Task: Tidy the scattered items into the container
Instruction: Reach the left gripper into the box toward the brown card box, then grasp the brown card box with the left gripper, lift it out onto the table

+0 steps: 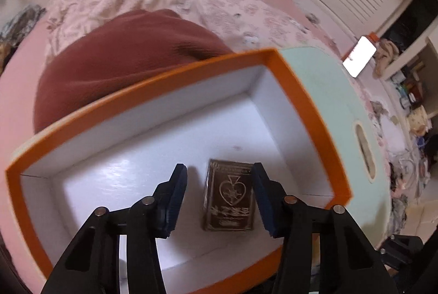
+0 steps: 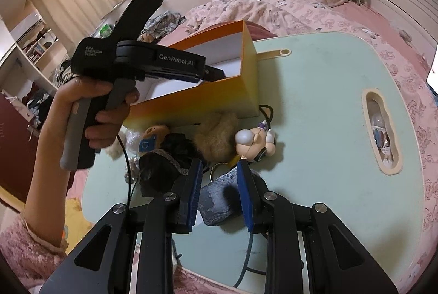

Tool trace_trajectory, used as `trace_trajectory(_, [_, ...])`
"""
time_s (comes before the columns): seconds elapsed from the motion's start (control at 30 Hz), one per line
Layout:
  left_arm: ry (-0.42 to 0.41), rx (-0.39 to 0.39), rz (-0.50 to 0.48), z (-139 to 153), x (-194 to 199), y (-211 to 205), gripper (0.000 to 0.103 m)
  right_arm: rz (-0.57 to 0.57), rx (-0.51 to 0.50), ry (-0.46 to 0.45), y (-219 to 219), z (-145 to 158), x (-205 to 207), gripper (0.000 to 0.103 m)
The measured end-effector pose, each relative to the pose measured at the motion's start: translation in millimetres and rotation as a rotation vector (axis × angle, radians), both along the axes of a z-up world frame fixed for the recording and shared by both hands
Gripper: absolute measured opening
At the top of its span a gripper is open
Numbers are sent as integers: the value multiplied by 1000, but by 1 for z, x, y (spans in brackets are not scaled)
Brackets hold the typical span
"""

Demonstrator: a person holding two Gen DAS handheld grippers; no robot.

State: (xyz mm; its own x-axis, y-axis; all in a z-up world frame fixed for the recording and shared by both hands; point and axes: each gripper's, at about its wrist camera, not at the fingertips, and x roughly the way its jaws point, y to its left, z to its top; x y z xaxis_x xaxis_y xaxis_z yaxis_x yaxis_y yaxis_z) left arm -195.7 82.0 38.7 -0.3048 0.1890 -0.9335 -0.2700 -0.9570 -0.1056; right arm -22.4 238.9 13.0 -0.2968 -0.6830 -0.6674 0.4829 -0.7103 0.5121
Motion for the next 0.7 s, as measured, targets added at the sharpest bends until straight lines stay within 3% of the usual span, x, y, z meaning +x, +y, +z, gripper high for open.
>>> trace_trajectory(0.23, [7, 9, 18, 8, 10, -8, 48, 11, -2, -3, -2, -1, 0, 27])
trace_trajectory(0.4, [-6, -42, -1, -3, 12, 4, 47, 10, 2, -10, -4, -3, 0, 27])
trace_trajectory(0.47, [-19, -20, 20, -9, 8, 2, 41, 10, 3, -12, -4, -3, 0, 27])
trace_trajectory(0.57, [1, 18, 41, -9, 5, -5, 40, 12, 0, -8, -4, -1, 1, 27])
trace_trajectory(0.7, [48, 90, 60, 14, 15, -23, 40, 11, -3, -4, -4, 1, 2, 27])
